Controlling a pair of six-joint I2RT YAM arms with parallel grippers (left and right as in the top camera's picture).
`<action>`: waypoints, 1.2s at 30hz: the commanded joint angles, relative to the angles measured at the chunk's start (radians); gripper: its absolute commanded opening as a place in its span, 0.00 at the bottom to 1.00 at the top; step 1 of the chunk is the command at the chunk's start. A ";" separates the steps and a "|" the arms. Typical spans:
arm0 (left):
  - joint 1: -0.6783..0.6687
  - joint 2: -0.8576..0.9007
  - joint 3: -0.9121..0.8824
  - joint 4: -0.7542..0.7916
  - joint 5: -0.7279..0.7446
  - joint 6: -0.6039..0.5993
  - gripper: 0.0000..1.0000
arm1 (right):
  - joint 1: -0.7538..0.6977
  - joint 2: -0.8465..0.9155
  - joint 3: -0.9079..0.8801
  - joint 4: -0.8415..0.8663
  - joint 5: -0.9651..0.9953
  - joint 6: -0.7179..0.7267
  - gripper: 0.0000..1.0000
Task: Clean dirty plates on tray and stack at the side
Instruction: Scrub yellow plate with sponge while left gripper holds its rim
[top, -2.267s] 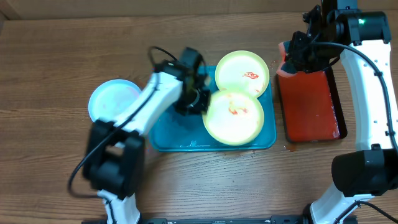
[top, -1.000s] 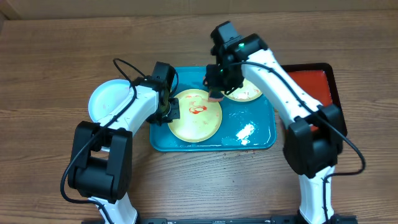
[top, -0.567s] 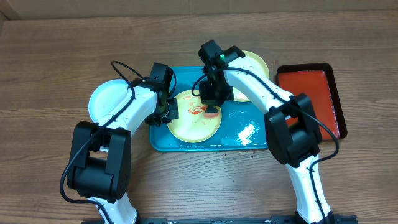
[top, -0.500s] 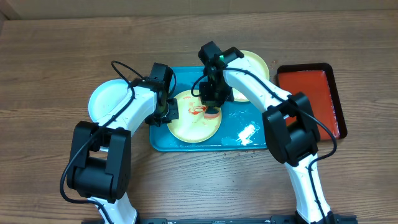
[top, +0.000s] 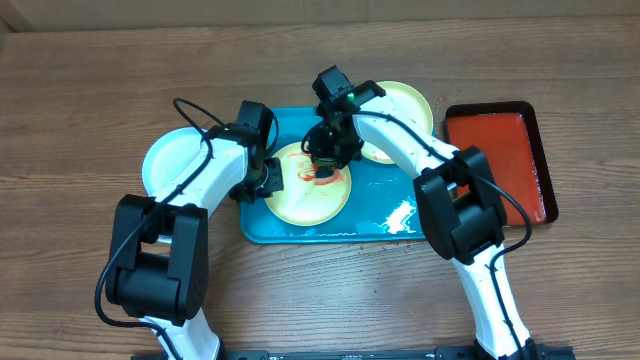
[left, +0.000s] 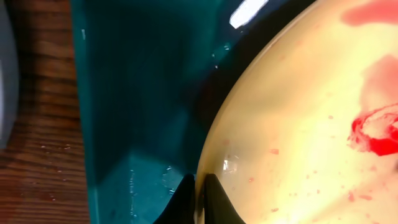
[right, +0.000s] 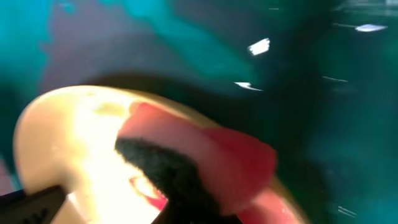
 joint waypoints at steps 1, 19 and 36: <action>-0.003 0.014 -0.022 0.000 0.003 -0.002 0.04 | 0.080 0.086 -0.013 0.000 -0.130 -0.072 0.04; 0.000 0.014 -0.022 -0.006 0.004 -0.002 0.04 | 0.003 0.045 0.044 -0.325 0.081 -0.162 0.04; 0.000 0.014 -0.022 -0.005 0.004 -0.002 0.04 | -0.014 0.020 0.026 0.002 0.129 -0.092 0.04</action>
